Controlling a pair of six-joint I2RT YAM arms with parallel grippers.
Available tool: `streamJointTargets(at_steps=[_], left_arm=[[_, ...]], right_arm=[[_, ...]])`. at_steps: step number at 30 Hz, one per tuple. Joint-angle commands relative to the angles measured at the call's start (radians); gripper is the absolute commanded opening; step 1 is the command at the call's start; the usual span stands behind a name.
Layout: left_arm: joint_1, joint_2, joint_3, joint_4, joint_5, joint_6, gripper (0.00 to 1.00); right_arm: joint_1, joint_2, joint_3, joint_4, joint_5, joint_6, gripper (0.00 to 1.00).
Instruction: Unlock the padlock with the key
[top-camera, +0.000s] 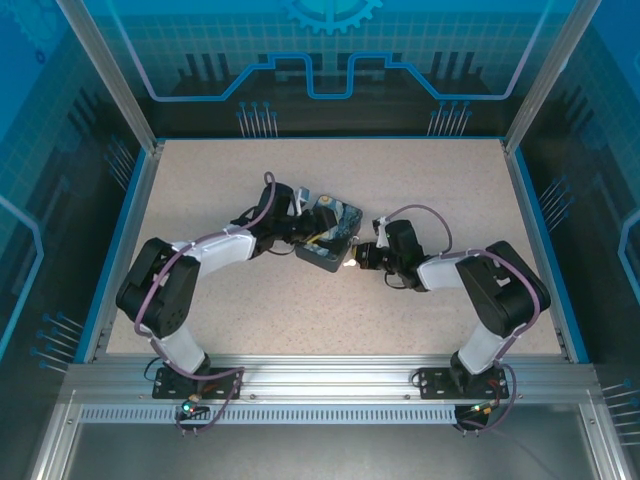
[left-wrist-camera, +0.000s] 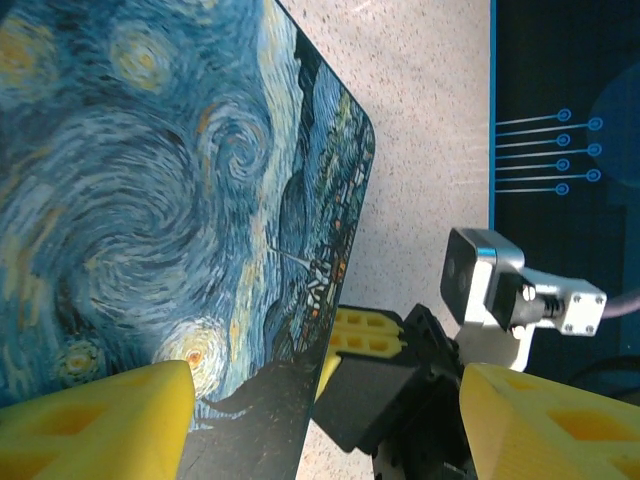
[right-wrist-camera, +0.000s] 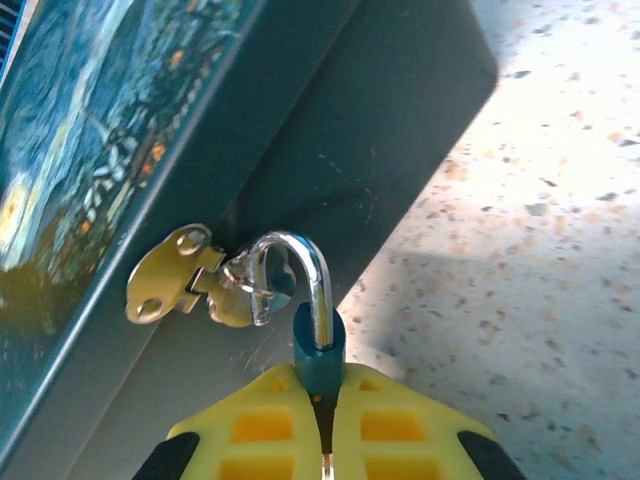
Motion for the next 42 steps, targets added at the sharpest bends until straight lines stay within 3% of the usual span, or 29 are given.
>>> streamJointTargets(at_steps=[1, 13, 25, 33, 42], left_arm=[[-0.009, 0.009, -0.043, -0.102, -0.04, -0.001, 0.72], [-0.027, 0.031, -0.071, -0.088, -0.048, -0.012, 0.73], [-0.001, 0.023, -0.066, -0.119, -0.064, 0.011, 0.75], [0.1, 0.039, -0.001, -0.175, -0.051, 0.077, 0.75], [0.181, 0.127, 0.142, -0.23, -0.012, 0.136, 0.75]], right_arm=[[-0.035, -0.013, 0.031, -0.082, 0.043, 0.048, 0.0], [-0.061, -0.001, 0.075, -0.076, 0.015, 0.076, 0.0], [-0.151, -0.046, 0.075, -0.034, -0.012, 0.104, 0.0], [-0.157, -0.278, 0.061, -0.42, 0.031, -0.143, 0.0], [-0.151, -0.445, 0.12, -0.885, -0.145, -0.219, 0.0]])
